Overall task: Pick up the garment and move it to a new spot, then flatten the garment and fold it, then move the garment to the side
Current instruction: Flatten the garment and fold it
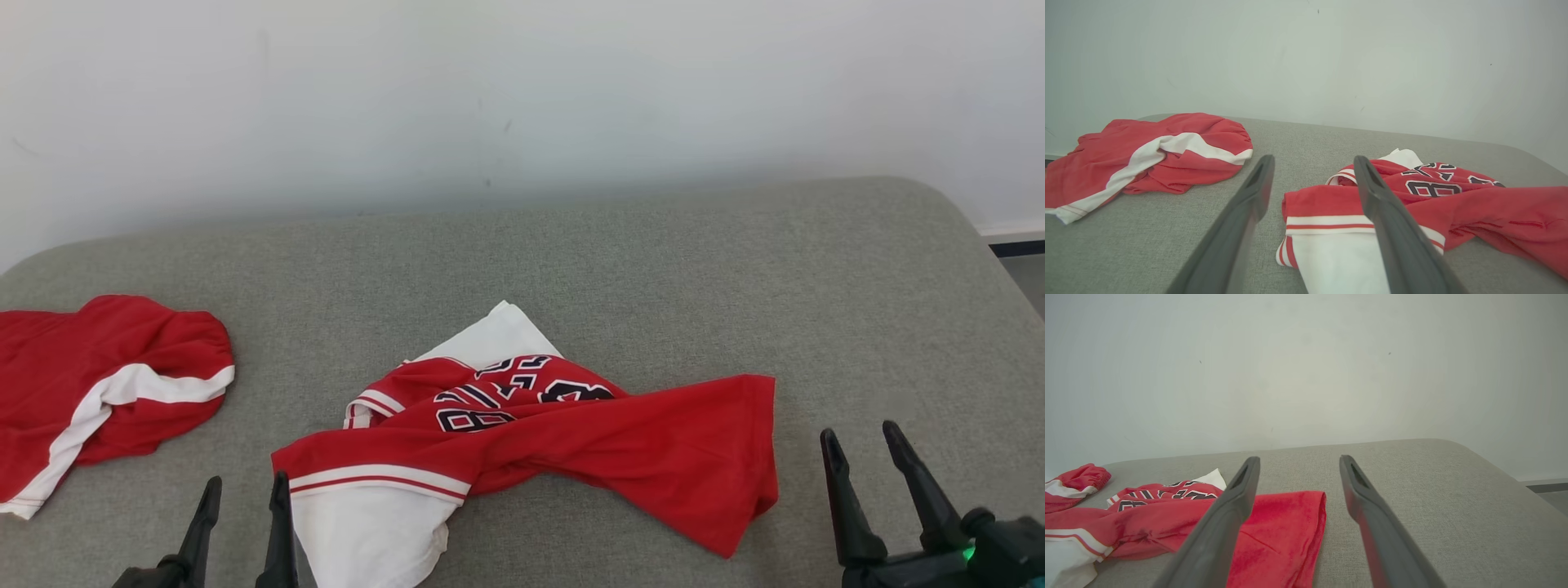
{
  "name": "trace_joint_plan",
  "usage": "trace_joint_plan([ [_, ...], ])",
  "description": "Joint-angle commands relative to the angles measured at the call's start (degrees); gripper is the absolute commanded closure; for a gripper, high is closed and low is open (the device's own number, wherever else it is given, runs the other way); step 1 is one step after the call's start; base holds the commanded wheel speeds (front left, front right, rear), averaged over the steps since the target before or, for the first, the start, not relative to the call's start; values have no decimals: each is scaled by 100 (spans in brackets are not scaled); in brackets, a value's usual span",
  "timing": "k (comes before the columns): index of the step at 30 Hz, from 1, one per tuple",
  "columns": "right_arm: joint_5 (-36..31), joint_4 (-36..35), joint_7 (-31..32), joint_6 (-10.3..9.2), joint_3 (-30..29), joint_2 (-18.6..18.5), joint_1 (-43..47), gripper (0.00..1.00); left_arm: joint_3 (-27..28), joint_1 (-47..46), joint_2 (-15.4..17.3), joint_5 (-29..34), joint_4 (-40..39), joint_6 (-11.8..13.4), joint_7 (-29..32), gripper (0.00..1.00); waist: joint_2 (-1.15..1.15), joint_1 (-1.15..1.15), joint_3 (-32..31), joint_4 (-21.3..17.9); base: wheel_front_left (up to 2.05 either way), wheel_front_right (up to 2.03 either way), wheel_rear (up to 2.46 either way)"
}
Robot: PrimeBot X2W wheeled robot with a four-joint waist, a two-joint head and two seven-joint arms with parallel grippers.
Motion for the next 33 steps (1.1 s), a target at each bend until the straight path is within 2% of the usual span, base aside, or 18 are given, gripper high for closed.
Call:
trace_joint_plan([
  [1, -95, -70, -2, -12, -59, 94, 126, 0, 29, 85, 3, 38, -19, -5, -6, 0, 0, 0, -20, 16, 0, 0, 0],
  [9, -395, -88, -3, -12, -144, 359, 455, 0, 42, 137, 3, 76, -17, -6, -6, 0, 0, 0, -102, 75, 0, 0, 0],
  [19, -457, 16, -3, -12, -81, 450, 393, 0, -4, 45, 22, 183, 56, -46, -6, 0, 0, 0, -99, 119, 0, 0, 0],
  [23, -427, 92, -3, -12, -46, 441, 281, 0, -144, -453, 261, 273, 155, -122, -6, 0, 0, 0, -19, 66, 0, 0, 0],
  [27, -402, 195, -3, -12, 46, 436, 99, 0, -374, -1230, 657, 246, 374, -175, -6, 0, 0, 0, 123, -84, 0, 0, 0],
  [33, -381, 340, -3, -12, 84, 527, -255, 0, -1098, -2661, 1276, -196, 727, -181, 326, 0, 0, 0, 523, -421, 0, 0, 0],
])
